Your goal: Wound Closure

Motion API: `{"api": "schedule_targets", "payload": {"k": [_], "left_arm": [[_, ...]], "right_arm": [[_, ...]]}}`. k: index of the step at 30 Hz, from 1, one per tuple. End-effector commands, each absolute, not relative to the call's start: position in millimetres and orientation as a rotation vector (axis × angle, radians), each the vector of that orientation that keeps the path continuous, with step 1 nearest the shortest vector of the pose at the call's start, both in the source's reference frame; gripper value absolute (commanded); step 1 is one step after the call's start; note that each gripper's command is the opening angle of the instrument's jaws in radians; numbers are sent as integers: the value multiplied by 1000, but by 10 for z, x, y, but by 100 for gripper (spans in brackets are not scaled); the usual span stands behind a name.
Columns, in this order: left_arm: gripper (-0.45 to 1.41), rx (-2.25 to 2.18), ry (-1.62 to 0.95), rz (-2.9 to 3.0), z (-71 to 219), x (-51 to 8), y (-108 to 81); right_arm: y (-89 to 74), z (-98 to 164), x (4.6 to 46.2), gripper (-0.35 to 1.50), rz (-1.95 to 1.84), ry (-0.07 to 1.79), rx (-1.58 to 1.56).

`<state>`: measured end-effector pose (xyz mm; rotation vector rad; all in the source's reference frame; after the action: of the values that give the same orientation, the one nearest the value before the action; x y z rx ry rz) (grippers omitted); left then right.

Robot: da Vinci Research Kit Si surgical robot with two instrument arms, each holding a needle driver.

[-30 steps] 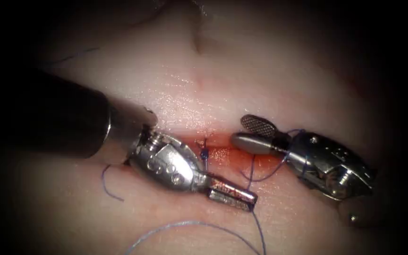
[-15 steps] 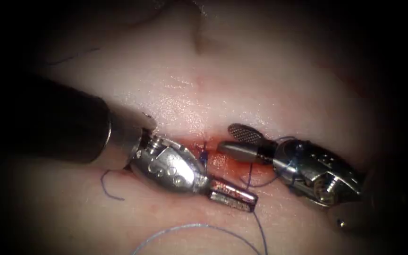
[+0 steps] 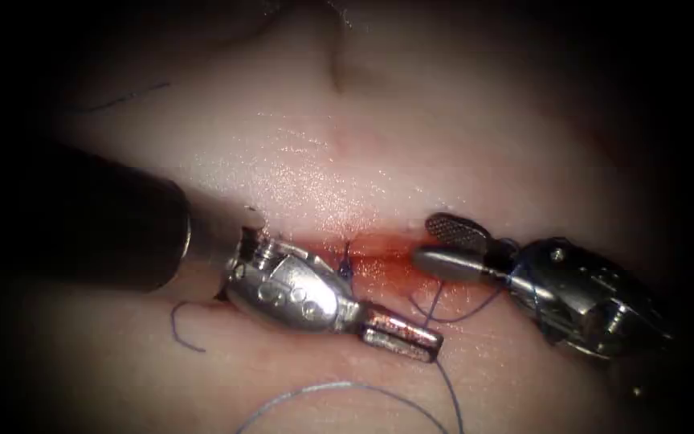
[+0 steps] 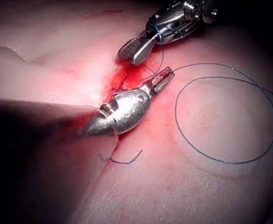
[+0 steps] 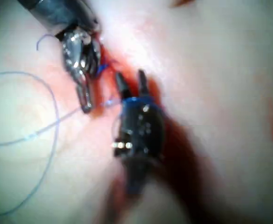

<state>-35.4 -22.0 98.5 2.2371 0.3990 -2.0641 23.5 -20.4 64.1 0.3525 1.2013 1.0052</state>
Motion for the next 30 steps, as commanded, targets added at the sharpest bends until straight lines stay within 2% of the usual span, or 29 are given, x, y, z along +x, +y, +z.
{"api": "schedule_targets", "payload": {"k": [1, 13, 30], "left_arm": [[-45, 2242, 403, -2072, 991, -360, -227], [-45, 2187, 338, -2305, 999, -355, -217], [-45, 2029, 380, -2468, 1016, -349, -225]], "right_arm": [[-213, 645, 240, 19, 1001, 1200, 351], [-211, 641, 243, 19, 992, 1207, 328], [-213, 639, 248, 17, 982, 1219, 313]]}}
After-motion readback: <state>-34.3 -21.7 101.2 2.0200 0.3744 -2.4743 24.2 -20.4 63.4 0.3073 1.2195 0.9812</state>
